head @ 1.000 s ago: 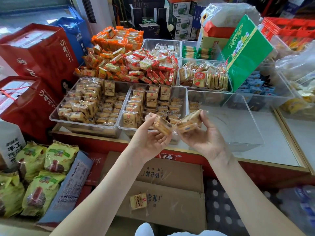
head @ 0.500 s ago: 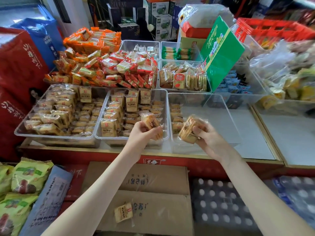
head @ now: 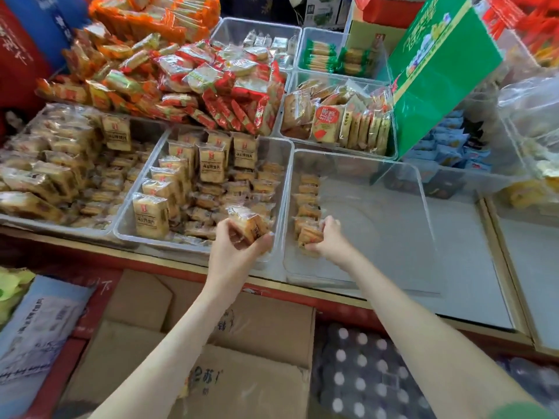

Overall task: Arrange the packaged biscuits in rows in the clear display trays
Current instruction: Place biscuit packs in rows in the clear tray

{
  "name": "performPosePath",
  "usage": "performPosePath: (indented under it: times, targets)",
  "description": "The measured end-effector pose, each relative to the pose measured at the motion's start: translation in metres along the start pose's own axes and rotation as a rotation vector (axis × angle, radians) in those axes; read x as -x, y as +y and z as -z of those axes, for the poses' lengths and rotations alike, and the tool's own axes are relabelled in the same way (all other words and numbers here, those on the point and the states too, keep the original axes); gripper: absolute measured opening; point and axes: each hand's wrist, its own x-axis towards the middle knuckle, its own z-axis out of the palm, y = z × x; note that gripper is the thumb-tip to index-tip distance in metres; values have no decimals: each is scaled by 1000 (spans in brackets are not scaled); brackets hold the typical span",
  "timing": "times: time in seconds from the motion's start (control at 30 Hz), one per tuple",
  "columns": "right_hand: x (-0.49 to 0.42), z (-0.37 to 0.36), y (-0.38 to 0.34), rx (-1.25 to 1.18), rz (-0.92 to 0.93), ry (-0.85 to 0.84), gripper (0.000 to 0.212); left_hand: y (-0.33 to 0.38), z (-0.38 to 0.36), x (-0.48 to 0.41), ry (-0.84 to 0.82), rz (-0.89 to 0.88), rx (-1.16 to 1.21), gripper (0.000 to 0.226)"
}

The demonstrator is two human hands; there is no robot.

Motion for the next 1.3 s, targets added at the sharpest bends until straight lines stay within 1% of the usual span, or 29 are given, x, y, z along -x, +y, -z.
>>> performPosePath:
  times: [0.07,0.17,0.2,0.23,0.27,0.33,0.4,0.47,0.5,0.53,0.57,0.6,0.63,0.67,0.7,0.73,0.77,0.83,0.9,0.93,1.03,1.1,1.17,1.2,1.27,1.3]
  targets:
    - [-14,-10,3,-4,-21,18,63,-4,-1,0,17,-18,29,40]
    - [-21,-15,2,-66,-52,-6,69,-8,-4,0,21,-43,29,39]
    - [-22,-15,2,-85,-63,-24,74,-9,-5,1,19,-48,24,39]
    - [-22,-16,3,-98,-72,-41,84,-10,-7,1,16,-54,15,38]
    - [-21,-15,2,-109,-76,-57,95,-10,-9,1,14,-62,0,37]
    - [-19,-11,1,-141,-95,-100,109,-8,-13,0,3,-83,-38,36]
    - [-18,-4,1,-162,-129,-139,118,-6,-18,-1,-2,-100,-85,38]
    - [-10,5,-6,-159,-128,-132,121,-4,-24,-3,17,-121,-155,41]
    - [-4,11,-11,-147,-97,-85,116,-4,-27,-4,34,-136,-185,43]
    - [4,16,-16,-142,-40,-14,107,-3,-31,-4,54,-150,-207,44]
    - [12,24,-23,-187,34,48,95,-2,-35,-5,76,-164,-221,47]
    - [23,32,-31,-272,105,46,82,0,-40,-5,94,-179,-234,50]
    - [35,39,-38,-360,167,-36,72,2,-47,-6,104,-193,-256,53]
    - [46,46,-45,-399,219,-167,67,5,-54,-5,104,-209,-290,55]
    - [55,49,-49,-339,256,-270,63,7,-62,-5,97,-229,-333,55]
    - [61,52,-52,-263,284,-310,57,8,-68,-4,80,-258,-369,55]
    - [62,53,-51,-194,297,-286,49,9,-74,-4,54,-298,-387,54]
    - [61,59,-46,-194,287,-172,35,6,-79,-5,-37,-377,-388,59]
    - [55,66,-30,-250,237,-145,30,-1,-76,-8,-159,-412,-447,69]
    - [53,69,-22,-230,215,-154,29,-4,-71,-9,-192,-426,-494,71]
    - [44,59,-8,18,162,-229,31,-11,-56,-8,-130,-488,-585,62]
    - [35,41,-7,142,121,-244,36,-18,-47,-8,-76,-521,-651,60]
    - [25,21,-7,195,72,-206,46,-27,-39,-9,-55,-542,-705,58]
    - [22,12,-9,200,39,-185,57,-31,-34,-9,-47,-550,-713,55]
    - [17,-3,-12,164,-58,-201,91,-36,-23,-10,-11,-566,-715,49]
    - [16,-8,-14,108,-96,-217,101,-38,-16,-11,21,-573,-726,47]
